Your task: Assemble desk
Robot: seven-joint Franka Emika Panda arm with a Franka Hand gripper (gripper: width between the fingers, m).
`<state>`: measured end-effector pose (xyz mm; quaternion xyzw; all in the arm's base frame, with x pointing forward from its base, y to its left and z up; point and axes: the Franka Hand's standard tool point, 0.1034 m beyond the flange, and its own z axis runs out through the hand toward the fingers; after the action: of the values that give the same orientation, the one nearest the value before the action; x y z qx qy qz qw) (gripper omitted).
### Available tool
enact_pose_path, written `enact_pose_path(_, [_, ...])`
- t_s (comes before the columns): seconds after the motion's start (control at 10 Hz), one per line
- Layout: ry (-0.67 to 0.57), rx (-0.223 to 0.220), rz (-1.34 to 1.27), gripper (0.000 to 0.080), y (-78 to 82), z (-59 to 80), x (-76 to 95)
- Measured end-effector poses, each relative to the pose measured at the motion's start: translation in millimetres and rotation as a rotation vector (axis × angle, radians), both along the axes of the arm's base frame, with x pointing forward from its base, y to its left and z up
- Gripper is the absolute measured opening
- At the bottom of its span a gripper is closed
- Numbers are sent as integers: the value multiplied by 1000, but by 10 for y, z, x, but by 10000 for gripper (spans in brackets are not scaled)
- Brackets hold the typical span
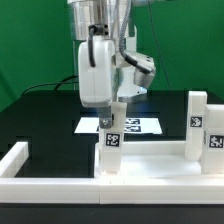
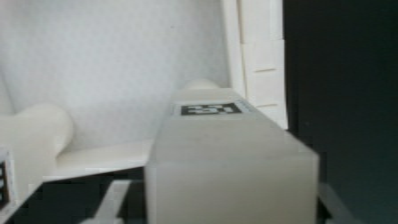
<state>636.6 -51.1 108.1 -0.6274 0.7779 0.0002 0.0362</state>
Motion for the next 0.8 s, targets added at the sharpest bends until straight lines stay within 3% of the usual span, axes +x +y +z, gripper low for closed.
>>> enact_pose_path(0.3, [0,-10,78,289,-1,-1,-3])
enact_pose_path(0.4, [5,-27,258,470,10,16,3])
enact_pose_path(0.5, [-2,-42,440,586,50,39,34])
enact_pose_path(0.6, [-10,-54,581,586,121,51,51])
enact_pose_path(0.7, [-19,-63,662,636,176,58,59])
enact_pose_path(0.8, [-18,-66,691,646,142,51,54])
